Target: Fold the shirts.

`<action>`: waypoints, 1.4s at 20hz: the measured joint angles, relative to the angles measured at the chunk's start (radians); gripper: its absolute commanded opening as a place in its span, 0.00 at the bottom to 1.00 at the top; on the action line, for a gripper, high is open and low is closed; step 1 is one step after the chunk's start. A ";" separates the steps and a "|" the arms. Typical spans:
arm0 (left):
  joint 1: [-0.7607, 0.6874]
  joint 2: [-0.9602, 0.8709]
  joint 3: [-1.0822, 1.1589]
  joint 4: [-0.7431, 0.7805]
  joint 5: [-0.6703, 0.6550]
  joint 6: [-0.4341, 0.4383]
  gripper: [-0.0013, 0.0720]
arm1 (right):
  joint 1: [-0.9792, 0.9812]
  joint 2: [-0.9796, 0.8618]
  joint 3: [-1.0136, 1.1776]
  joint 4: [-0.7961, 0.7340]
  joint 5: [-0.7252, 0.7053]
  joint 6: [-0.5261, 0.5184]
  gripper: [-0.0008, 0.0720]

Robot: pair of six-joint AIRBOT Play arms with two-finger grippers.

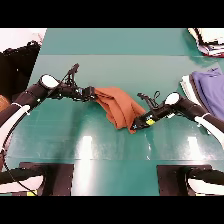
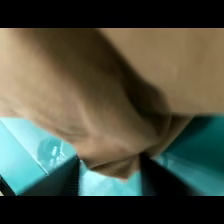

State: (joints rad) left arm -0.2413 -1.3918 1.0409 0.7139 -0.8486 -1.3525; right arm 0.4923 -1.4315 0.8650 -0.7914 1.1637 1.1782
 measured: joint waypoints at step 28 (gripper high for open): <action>0.045 0.410 0.931 0.393 -0.456 0.050 0.06 | -0.419 0.550 0.861 -0.399 0.056 0.113 0.03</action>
State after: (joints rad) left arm -0.1963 -0.9817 1.9717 1.1072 -1.3045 -1.3029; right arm 0.0734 -0.8818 1.7260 -1.1900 1.2198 1.2911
